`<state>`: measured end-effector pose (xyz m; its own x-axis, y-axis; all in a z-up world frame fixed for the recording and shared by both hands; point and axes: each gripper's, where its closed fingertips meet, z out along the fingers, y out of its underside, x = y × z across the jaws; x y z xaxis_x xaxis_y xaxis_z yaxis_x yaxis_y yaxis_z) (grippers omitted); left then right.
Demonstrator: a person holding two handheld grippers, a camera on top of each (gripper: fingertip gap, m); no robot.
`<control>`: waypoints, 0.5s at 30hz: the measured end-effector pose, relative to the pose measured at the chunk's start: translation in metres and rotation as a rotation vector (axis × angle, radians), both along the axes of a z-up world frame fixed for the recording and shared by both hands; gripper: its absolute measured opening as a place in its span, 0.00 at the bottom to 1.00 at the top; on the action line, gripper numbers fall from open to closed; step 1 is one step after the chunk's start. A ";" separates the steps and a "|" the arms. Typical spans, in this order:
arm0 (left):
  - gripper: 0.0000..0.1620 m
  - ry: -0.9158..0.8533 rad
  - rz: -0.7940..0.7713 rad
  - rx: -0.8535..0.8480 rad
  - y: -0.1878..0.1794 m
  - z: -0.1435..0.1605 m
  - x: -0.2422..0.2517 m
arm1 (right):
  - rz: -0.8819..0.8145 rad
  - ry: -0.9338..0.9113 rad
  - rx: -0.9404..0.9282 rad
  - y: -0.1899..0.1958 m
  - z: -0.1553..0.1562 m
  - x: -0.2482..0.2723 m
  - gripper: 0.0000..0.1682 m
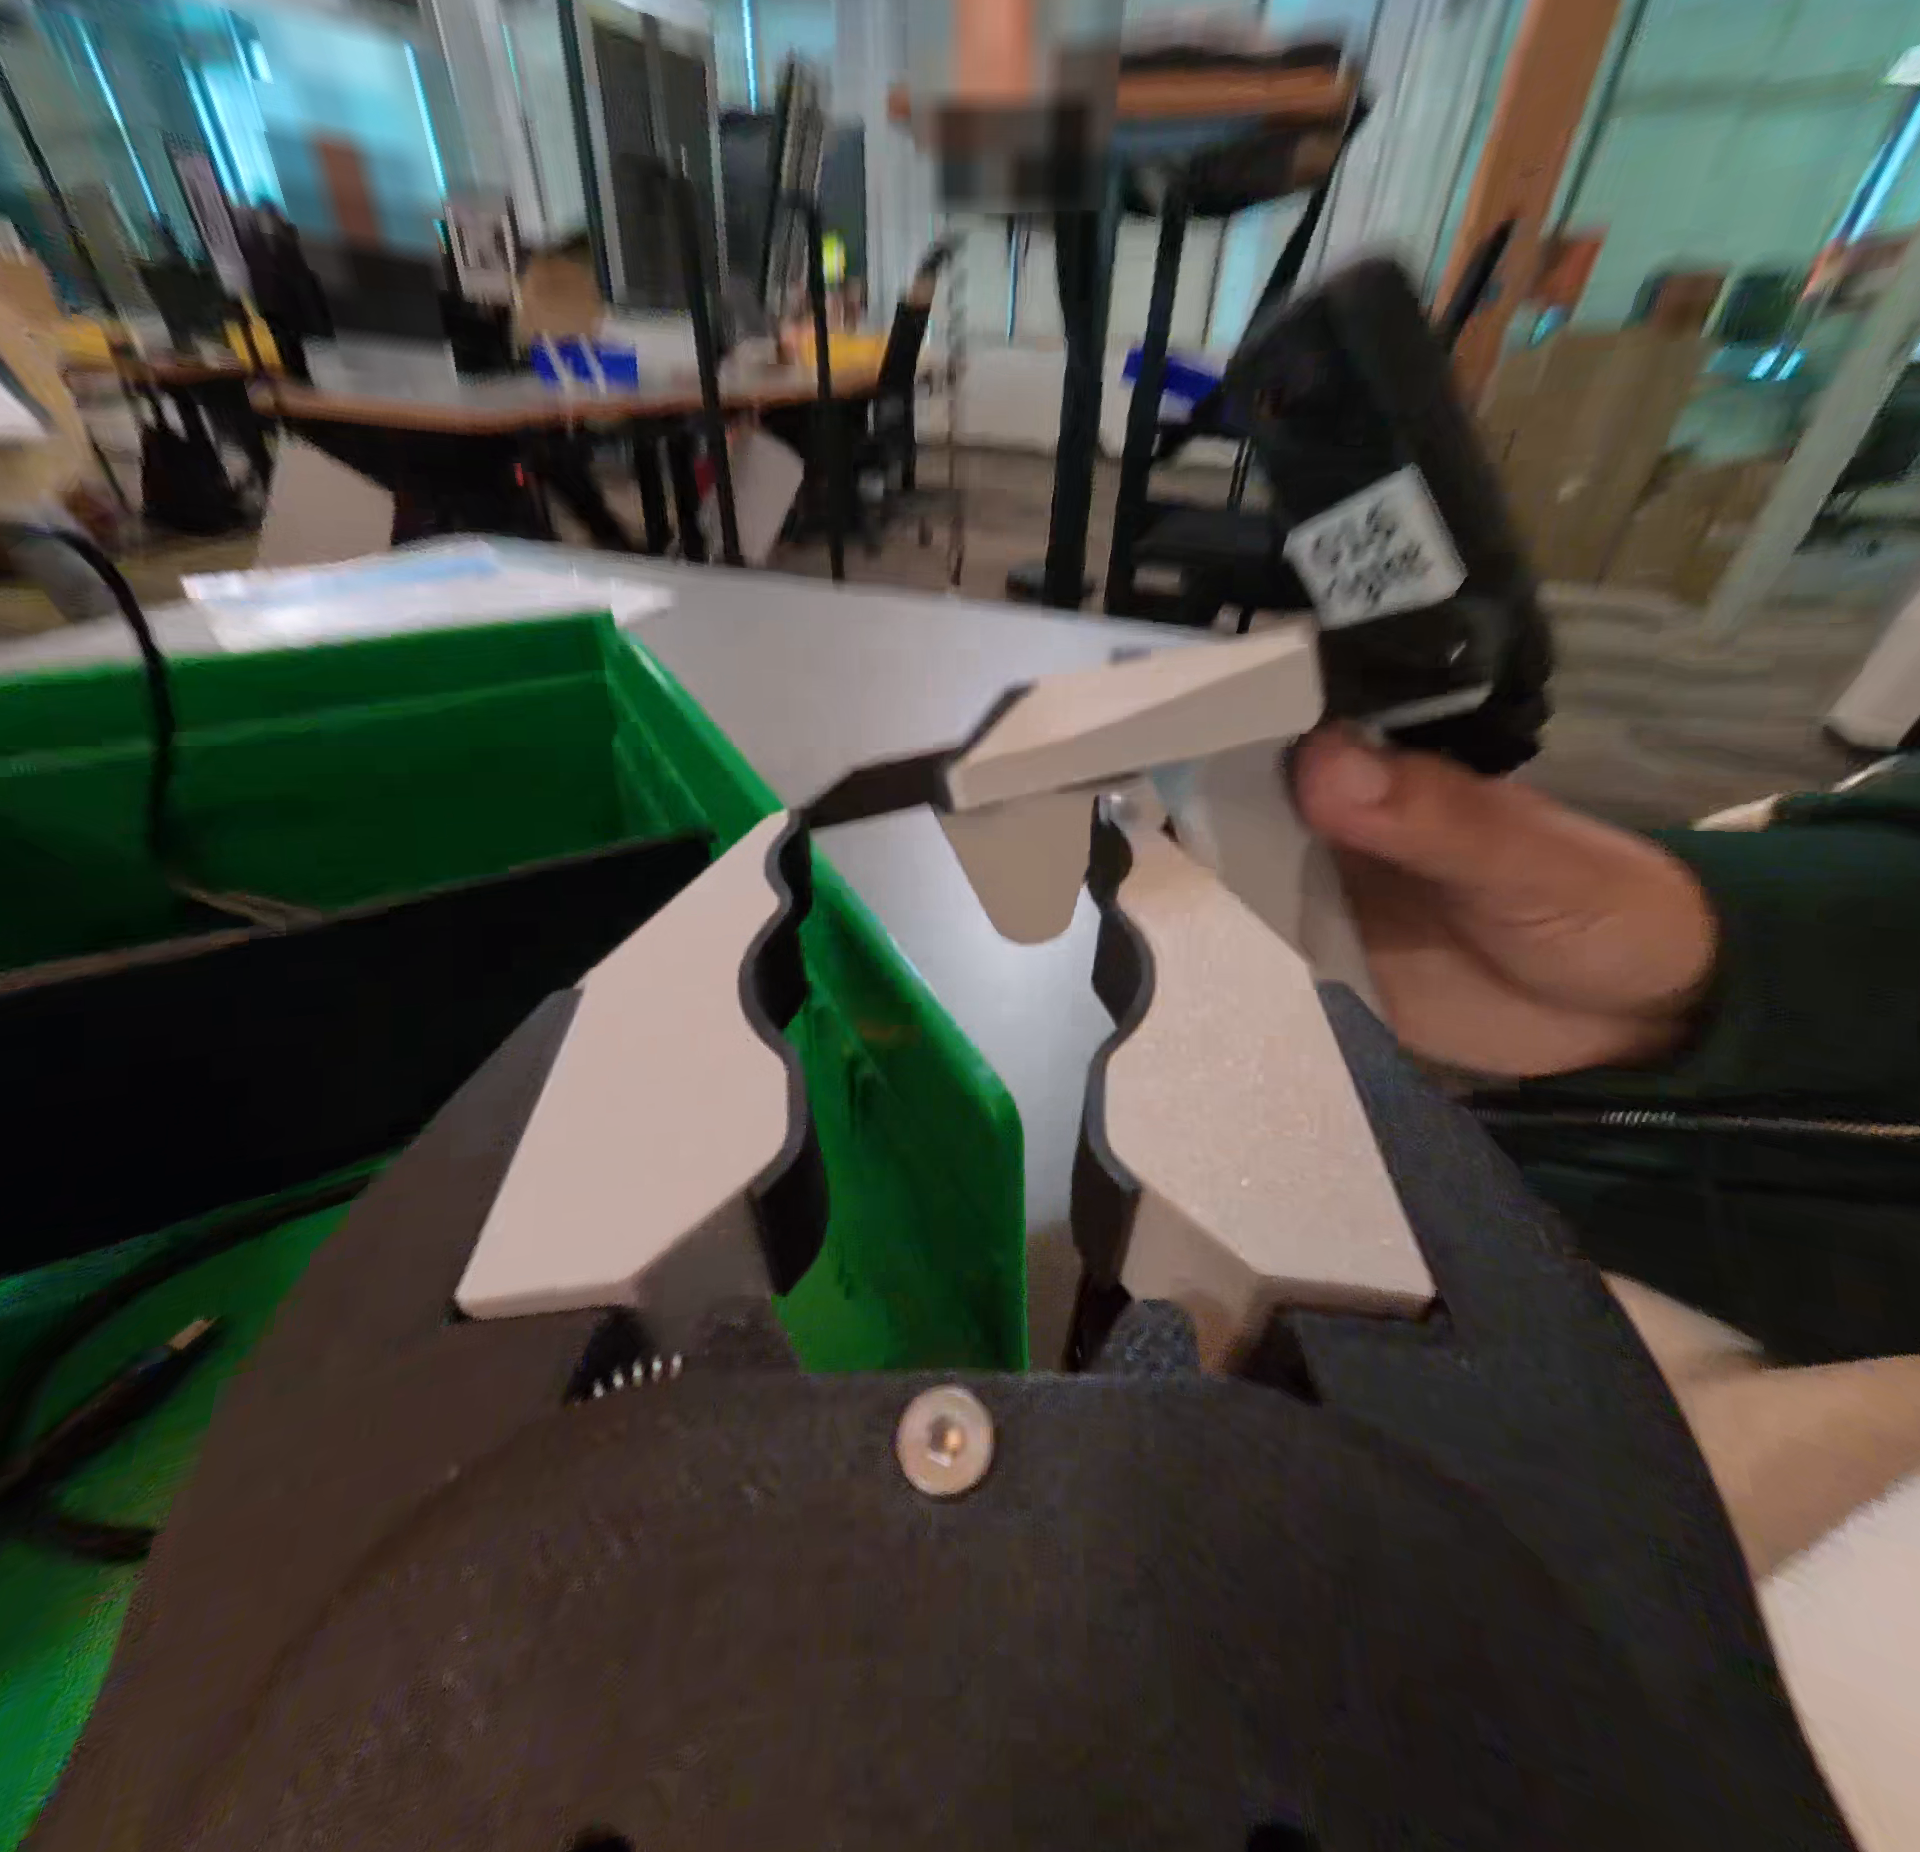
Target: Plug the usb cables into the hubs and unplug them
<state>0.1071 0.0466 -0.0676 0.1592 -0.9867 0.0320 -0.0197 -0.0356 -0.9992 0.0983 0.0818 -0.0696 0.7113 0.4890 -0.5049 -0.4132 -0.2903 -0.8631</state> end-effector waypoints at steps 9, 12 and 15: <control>0.53 -0.014 0.702 0.258 0.149 0.063 -0.125 | -0.043 -0.099 -0.004 0.000 -0.011 0.004 0.70; 0.61 0.175 0.744 0.128 0.184 0.006 -0.134 | -0.004 -0.291 -0.045 0.002 -0.035 -0.021 0.81; 0.60 0.273 0.647 -0.022 0.186 -0.032 -0.122 | -0.003 -0.420 -0.013 0.005 -0.039 -0.033 0.81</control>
